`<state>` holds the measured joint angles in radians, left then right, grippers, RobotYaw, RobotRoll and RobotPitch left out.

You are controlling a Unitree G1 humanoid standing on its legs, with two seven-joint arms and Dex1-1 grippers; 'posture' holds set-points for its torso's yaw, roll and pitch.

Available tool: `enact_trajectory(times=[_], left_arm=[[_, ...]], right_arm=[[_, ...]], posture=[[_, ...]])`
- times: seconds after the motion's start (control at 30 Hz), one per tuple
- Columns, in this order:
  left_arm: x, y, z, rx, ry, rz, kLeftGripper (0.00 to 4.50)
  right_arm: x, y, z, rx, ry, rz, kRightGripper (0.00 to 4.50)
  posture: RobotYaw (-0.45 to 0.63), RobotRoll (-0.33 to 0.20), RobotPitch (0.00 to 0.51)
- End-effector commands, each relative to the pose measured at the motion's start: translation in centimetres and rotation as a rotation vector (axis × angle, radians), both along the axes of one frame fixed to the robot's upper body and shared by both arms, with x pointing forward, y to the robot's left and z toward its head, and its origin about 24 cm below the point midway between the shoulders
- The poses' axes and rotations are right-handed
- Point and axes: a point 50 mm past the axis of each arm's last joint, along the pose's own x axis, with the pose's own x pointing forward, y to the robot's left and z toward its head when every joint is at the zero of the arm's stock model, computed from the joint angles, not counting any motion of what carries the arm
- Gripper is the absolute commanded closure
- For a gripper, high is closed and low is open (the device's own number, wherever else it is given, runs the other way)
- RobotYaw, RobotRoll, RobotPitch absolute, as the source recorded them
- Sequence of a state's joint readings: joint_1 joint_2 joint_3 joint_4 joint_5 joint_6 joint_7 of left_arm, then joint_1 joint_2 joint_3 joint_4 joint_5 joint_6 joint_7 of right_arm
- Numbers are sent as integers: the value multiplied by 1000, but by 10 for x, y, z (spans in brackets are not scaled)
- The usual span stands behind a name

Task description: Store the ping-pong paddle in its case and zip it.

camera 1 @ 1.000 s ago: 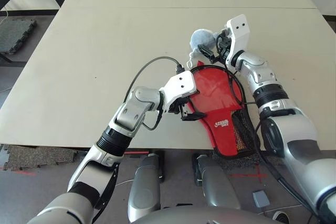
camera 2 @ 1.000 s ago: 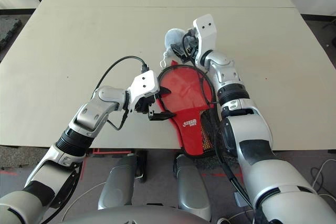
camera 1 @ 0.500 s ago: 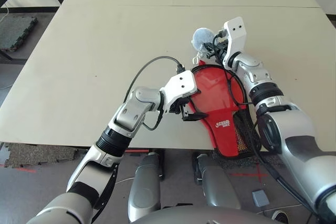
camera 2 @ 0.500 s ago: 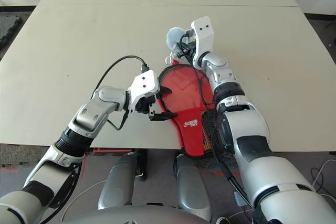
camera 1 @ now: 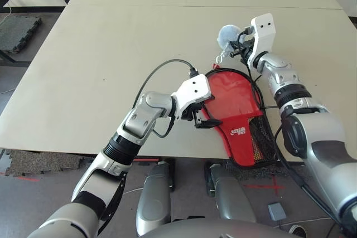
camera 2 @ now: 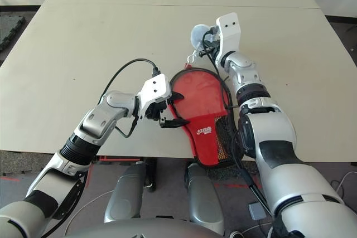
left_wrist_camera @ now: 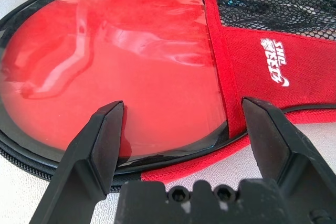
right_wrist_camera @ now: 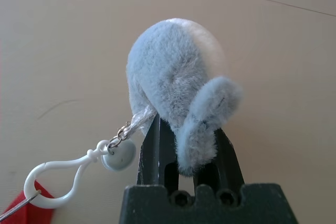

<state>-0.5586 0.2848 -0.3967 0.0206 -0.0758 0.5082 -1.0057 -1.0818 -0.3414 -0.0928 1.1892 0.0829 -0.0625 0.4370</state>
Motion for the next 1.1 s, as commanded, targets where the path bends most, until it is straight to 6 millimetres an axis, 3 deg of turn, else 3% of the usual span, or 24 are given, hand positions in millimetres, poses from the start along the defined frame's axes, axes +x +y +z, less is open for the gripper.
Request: enact_trajectory(times=[0.03,0.53,1.1], left_arm=[[-10,6,-49,140,192,29,0],[-10,0,-50,125,196,13,0],[2,-10,-50,115,177,2,0]], right_arm=[[-1,-21,7,-6,-23,-72,4438],[-19,-84,1,-86,11,-180,4438],[-51,-131,-17,-93,43,-225,4439]], posture=[[97,0,240],[87,0,221],[9,0,210]])
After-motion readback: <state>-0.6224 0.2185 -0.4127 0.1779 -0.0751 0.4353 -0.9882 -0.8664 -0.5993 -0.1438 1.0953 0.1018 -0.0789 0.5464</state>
